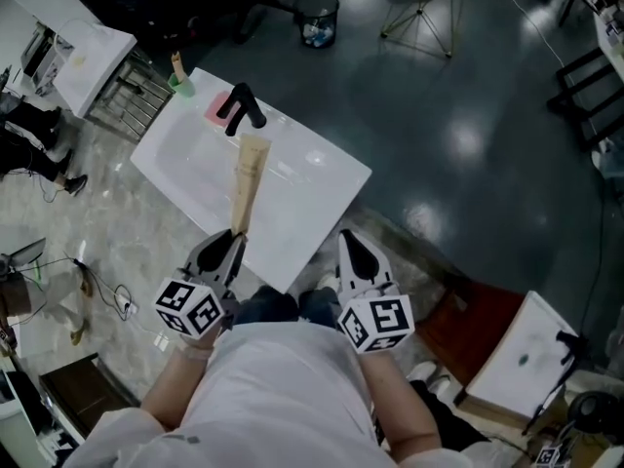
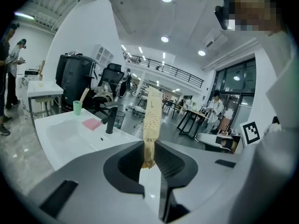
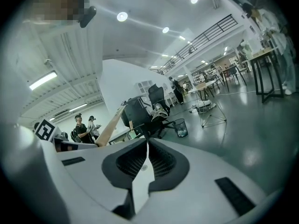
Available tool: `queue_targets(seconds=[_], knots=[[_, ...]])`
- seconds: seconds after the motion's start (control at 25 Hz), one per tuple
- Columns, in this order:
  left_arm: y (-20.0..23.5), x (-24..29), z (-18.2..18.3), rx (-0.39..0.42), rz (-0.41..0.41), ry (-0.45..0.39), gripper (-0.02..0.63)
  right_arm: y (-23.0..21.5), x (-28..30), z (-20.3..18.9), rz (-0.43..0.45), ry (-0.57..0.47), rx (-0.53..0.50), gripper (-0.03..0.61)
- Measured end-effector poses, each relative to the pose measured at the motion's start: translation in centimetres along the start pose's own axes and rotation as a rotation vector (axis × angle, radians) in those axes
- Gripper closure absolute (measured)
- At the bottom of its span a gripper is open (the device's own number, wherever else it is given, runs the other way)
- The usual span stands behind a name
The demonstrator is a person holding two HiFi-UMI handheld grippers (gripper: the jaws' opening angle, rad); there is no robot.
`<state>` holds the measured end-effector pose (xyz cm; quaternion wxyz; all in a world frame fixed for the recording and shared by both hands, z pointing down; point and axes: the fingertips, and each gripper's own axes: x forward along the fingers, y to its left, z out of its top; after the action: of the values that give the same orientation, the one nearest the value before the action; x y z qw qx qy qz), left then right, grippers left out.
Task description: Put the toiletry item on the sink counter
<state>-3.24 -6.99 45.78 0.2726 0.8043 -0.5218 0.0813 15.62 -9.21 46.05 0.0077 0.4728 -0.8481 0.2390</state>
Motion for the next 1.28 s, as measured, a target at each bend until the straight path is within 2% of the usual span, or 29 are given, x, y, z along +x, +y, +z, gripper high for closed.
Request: queue_targets(seconds=[0.36, 0.8, 1.28], knots=[[-1.2, 5.4, -0.1, 0.020, -0.126, 0.069, 0.540, -1.2, 1.0, -0.2, -0.074, 0.010, 0.010, 0.554], [-1.1, 12.3, -0.7, 0.012, -0.311, 0.188, 0.540, -1.1, 2.0, 0.0, -0.289, 0.029, 0.071, 0.554], [-1.7, 20.5, -4.6, 0.038, -0.397, 0.380, 0.538, -3.0, 0.2, -1.0, -0.481, 0.023, 0.108, 0.554]])
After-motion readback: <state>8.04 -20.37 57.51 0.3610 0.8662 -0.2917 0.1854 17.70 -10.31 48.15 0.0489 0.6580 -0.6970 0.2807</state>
